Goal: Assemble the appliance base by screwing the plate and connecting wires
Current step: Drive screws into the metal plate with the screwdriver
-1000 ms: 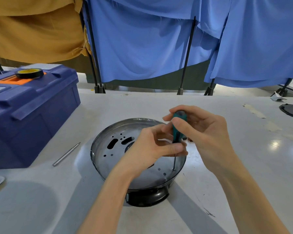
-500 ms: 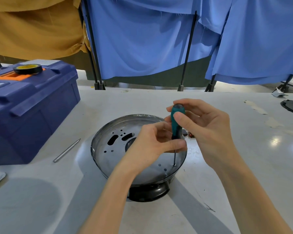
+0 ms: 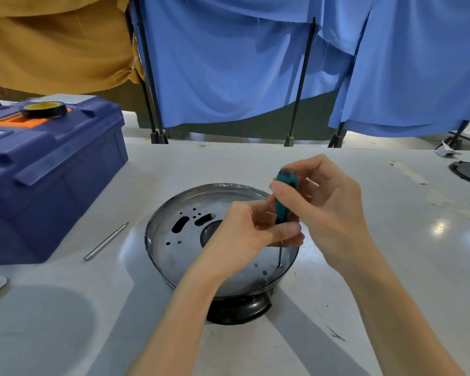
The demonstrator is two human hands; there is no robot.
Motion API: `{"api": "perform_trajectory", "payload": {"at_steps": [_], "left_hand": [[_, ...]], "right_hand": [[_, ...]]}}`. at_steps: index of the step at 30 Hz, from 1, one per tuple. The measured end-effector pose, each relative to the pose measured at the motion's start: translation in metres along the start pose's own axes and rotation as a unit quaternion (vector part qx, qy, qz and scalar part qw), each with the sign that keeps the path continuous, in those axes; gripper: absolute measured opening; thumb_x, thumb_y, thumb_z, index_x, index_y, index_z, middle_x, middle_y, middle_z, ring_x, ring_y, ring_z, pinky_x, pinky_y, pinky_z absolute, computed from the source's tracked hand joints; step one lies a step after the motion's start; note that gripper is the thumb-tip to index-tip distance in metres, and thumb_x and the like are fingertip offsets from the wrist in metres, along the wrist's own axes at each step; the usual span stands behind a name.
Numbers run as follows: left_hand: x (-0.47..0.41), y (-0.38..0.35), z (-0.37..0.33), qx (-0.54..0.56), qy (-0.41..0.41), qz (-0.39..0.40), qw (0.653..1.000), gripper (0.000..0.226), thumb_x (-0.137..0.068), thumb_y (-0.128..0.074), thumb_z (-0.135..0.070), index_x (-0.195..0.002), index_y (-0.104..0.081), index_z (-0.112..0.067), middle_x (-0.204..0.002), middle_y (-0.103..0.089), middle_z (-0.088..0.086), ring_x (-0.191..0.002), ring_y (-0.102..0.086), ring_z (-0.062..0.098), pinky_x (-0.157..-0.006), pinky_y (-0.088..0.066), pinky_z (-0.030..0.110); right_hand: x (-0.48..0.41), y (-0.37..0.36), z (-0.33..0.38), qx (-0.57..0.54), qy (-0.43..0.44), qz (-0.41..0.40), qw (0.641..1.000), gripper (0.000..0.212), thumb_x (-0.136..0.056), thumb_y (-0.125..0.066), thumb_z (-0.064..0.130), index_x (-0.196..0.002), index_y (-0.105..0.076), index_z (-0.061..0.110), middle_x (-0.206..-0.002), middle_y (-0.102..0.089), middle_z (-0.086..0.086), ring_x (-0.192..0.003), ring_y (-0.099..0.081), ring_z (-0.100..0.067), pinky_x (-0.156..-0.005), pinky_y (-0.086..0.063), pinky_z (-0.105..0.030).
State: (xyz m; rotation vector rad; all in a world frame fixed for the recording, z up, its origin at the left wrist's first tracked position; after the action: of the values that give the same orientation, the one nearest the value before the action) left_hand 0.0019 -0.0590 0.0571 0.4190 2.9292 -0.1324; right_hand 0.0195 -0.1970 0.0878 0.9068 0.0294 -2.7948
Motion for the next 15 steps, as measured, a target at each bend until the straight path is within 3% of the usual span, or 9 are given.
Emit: {"api": "perform_trajectory", "payload": {"at_steps": [3,6,8,11,13,15], "left_hand": [[-0.002,-0.002,0.001,-0.003,0.018,0.016,1.0,0.013,-0.093,-0.061,-0.008,-0.102,-0.07,-0.01,-0.093,-0.076,0.005,-0.084,-0.074,0.016,-0.075,-0.054,0.016],[-0.004,-0.003,0.002,-0.02,0.028,0.041,0.999,0.019,-0.099,-0.052,-0.009,-0.108,-0.068,-0.012,-0.1,-0.075,0.008,-0.091,-0.073,0.017,-0.079,-0.053,0.016],[-0.003,-0.004,0.002,-0.019,0.026,0.055,0.998,0.022,-0.102,-0.046,-0.007,-0.107,-0.067,-0.014,-0.098,-0.075,0.008,-0.092,-0.073,0.018,-0.08,-0.053,0.016],[0.0,-0.003,0.003,-0.017,0.025,0.073,0.997,0.025,-0.103,-0.041,-0.006,-0.107,-0.065,-0.014,-0.091,-0.076,0.005,-0.092,-0.073,0.019,-0.083,-0.053,0.018],[0.0,-0.001,0.004,-0.012,0.022,0.077,0.997,0.022,-0.103,-0.043,-0.008,-0.11,-0.063,-0.014,-0.093,-0.076,0.006,-0.095,-0.072,0.02,-0.086,-0.053,0.02],[0.0,0.0,0.003,0.004,0.018,0.079,0.997,0.018,-0.1,-0.051,-0.014,-0.114,-0.061,-0.01,-0.096,-0.075,0.01,-0.097,-0.072,0.023,-0.089,-0.053,0.024]], "right_hand": [[0.002,-0.009,-0.003,0.085,0.015,-0.087,0.992,0.03,-0.074,-0.081,0.028,-0.086,-0.054,0.029,-0.08,-0.066,0.015,-0.073,-0.065,-0.01,-0.066,-0.054,-0.021],[0.003,-0.011,-0.004,0.157,0.032,-0.138,0.977,0.036,-0.076,-0.084,0.028,-0.088,-0.05,0.031,-0.076,-0.059,0.015,-0.068,-0.059,-0.008,-0.062,-0.049,-0.018],[0.001,-0.005,-0.002,0.132,0.013,-0.085,0.988,0.028,-0.079,-0.08,0.029,-0.101,-0.062,0.026,-0.078,-0.062,0.012,-0.069,-0.061,-0.007,-0.062,-0.05,-0.017],[-0.001,0.01,0.003,-0.041,-0.047,0.081,0.995,0.039,-0.091,-0.063,0.027,-0.129,-0.061,0.016,-0.113,-0.072,0.006,-0.099,-0.071,-0.016,-0.076,-0.055,-0.022],[0.0,0.014,0.006,-0.07,-0.046,0.125,0.989,0.035,-0.093,-0.058,0.019,-0.126,-0.061,0.009,-0.117,-0.072,-0.003,-0.103,-0.071,-0.024,-0.079,-0.057,-0.027],[0.001,0.012,0.007,-0.032,-0.023,0.088,0.995,0.028,-0.087,-0.062,0.017,-0.113,-0.066,0.007,-0.104,-0.075,-0.003,-0.091,-0.074,-0.023,-0.075,-0.058,-0.024]]}}
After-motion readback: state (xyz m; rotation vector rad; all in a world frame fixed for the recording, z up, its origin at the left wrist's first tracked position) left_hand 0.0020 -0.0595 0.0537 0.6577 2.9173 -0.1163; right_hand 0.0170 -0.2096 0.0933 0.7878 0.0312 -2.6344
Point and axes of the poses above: each hand's wrist, its own x-axis away from the middle knuckle, its own y-axis out of the back of the hand, z = x × y, the point moved 1 cm from there along -x, towards the middle knuckle
